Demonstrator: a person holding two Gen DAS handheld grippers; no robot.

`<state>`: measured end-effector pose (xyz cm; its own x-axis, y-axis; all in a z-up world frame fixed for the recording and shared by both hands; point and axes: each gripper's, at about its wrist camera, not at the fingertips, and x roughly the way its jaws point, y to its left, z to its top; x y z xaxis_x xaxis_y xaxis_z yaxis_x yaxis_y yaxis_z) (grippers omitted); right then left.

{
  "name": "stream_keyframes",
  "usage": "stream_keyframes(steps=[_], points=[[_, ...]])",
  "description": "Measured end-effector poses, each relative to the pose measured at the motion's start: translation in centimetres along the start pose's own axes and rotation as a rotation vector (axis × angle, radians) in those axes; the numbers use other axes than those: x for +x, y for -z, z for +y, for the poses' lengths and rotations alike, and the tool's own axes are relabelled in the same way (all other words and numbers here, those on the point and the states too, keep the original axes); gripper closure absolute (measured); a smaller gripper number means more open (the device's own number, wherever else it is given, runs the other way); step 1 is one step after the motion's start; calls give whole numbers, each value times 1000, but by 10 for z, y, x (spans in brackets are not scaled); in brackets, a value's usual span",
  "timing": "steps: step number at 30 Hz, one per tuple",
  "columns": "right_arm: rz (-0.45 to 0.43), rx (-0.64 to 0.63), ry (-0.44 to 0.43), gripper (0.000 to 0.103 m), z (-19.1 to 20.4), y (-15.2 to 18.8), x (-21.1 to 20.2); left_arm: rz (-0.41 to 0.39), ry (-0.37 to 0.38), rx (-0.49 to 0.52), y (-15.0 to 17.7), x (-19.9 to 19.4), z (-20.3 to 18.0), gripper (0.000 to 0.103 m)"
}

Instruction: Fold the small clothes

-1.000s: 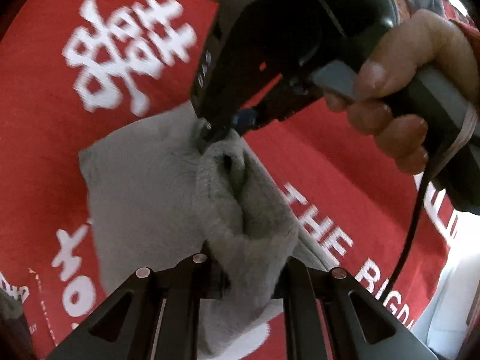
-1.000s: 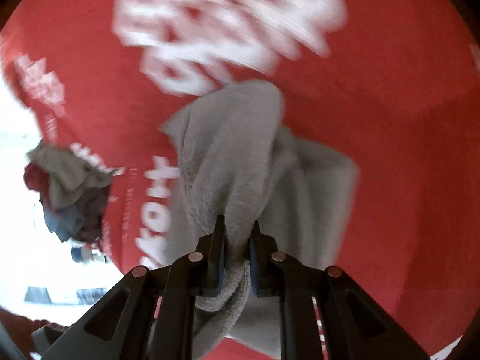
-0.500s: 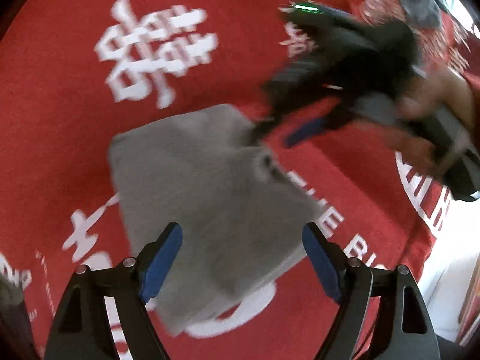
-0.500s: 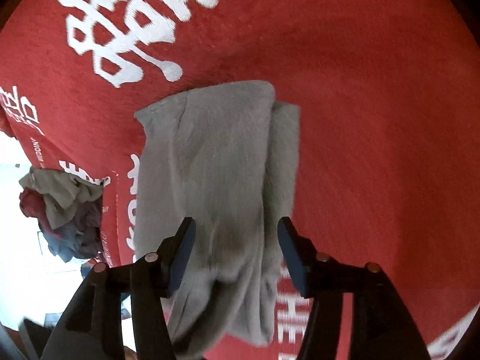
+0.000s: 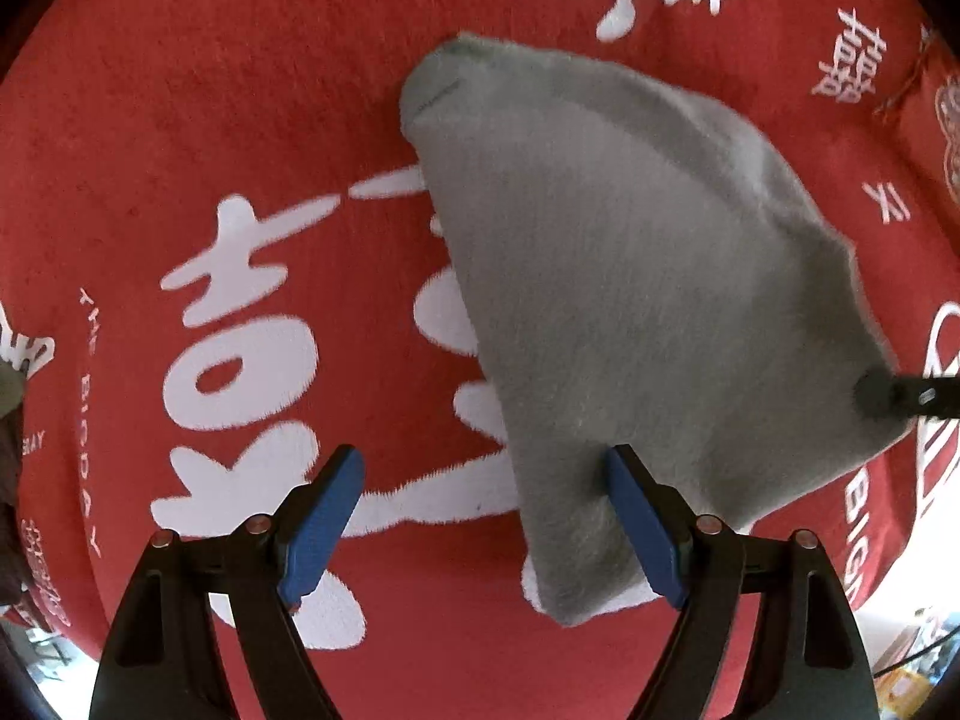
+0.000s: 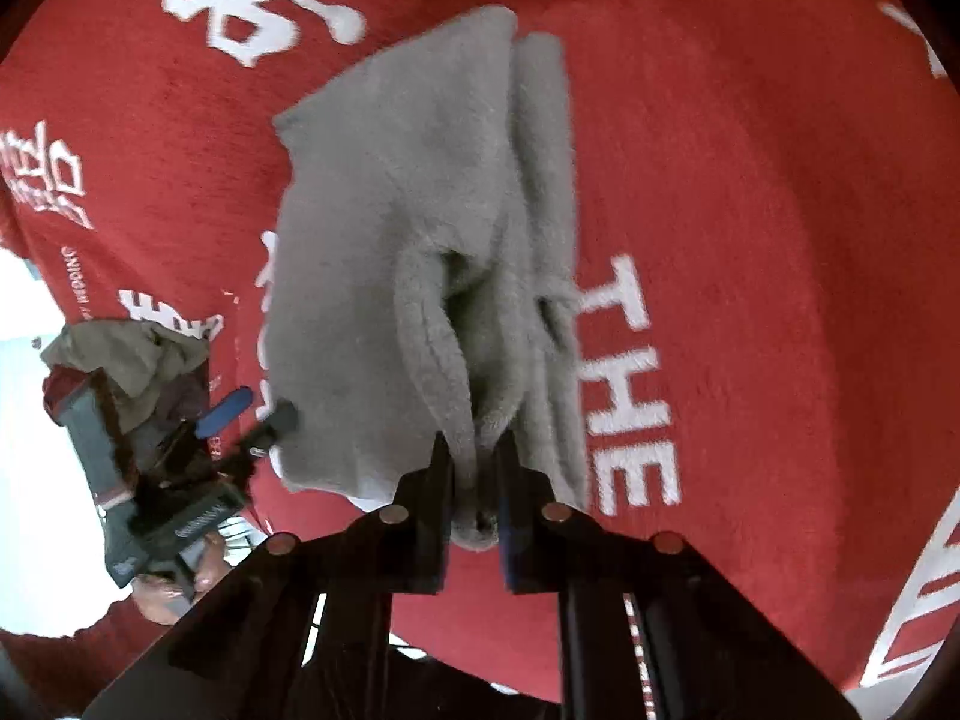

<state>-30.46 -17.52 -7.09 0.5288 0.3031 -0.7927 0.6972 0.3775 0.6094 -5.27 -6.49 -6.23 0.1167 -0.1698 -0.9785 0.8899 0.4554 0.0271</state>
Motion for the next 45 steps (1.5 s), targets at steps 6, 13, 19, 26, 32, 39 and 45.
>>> stream_keyframes(steps=[6,13,19,26,32,39,45], points=[[14,87,21,91,-32,12,15,19,16,-25,9,16,3,7],[19,48,33,91,-26,11,15,49,13,-68,8,19,7,5],[25,32,74,88,-12,12,14,100,-7,-101,12,8,3,1],[65,14,176,72,-8,19,3,147,-16,-127,20,-1,6,1],[67,11,215,55,-5,24,-9,107,29,-144,20,-22,2,1],[39,-12,212,42,15,25,-13,4,14,-159,23,-47,-1,1],[2,-60,240,25,40,34,-14,22,32,-216,37,-53,10,1]])
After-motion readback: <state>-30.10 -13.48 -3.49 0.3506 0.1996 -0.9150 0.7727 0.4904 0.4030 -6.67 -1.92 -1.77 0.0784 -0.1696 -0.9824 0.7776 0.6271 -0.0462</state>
